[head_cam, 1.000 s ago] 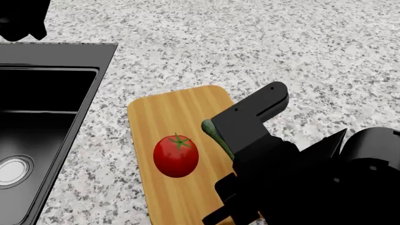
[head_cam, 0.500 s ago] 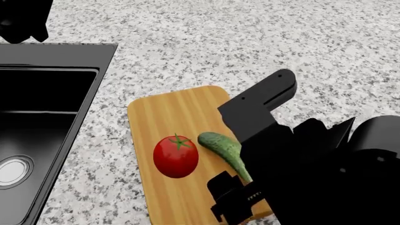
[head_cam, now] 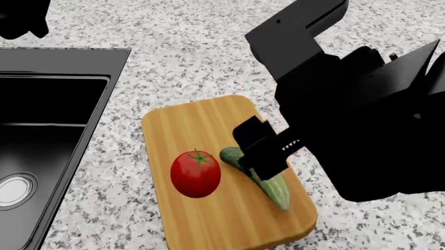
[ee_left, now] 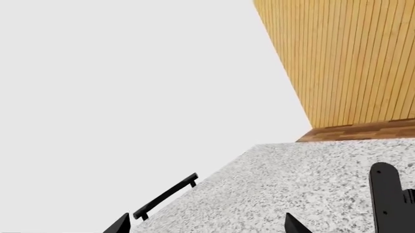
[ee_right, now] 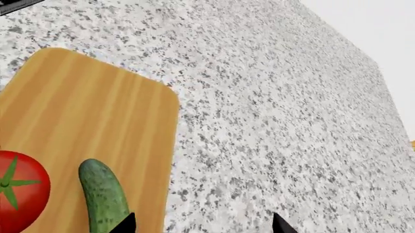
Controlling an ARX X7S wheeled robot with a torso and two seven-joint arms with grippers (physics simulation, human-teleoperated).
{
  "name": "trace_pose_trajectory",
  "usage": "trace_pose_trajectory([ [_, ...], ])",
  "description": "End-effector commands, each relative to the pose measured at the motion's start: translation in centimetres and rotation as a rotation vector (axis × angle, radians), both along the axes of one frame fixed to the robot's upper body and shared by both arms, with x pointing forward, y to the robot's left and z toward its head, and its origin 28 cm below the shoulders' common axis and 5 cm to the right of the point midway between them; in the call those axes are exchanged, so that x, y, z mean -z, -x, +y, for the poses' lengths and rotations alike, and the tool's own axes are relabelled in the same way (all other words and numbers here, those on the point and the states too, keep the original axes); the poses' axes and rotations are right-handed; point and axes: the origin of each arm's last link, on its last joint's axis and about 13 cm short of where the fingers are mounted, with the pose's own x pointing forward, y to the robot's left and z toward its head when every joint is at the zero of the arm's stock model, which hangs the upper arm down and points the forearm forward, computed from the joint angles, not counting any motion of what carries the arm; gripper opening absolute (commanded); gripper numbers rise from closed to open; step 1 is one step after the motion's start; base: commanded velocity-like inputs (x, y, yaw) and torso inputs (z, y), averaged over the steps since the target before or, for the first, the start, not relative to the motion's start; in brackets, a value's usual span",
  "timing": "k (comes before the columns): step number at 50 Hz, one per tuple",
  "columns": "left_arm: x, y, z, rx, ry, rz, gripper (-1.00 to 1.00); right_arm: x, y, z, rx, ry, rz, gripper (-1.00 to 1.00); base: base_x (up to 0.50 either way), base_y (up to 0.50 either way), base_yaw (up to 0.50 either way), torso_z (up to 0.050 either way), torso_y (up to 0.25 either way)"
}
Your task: Pick the vegetables from the sink and place them on the cutting board.
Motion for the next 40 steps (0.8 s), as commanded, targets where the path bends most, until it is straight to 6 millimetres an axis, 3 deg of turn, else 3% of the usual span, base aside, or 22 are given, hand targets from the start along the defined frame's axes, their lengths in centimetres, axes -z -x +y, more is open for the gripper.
trace_pose_trajectory([
  [1,-0.3,-0.2,0.2,-0.024,0.018,-0.021,1.0,-4.5,0.6,-0.1,-0.038,-0.002,-0.17,1.0,0.0,0.0,0.0,0.0,0.0],
  [18,-1.7,0.1,0.2,-0.048,0.071,-0.095,1.0,-10.1,3.5,-1.2,-0.059,-0.052,-0.505,1.0,0.0,0.0,0.0,0.0,0.0],
  [40,-3.7,1.7,0.4,-0.025,0.074,-0.159,1.0,-15.6,6.5,-1.7,-0.055,-0.033,-0.682,1.0,0.0,0.0,0.0,0.0,0.0],
])
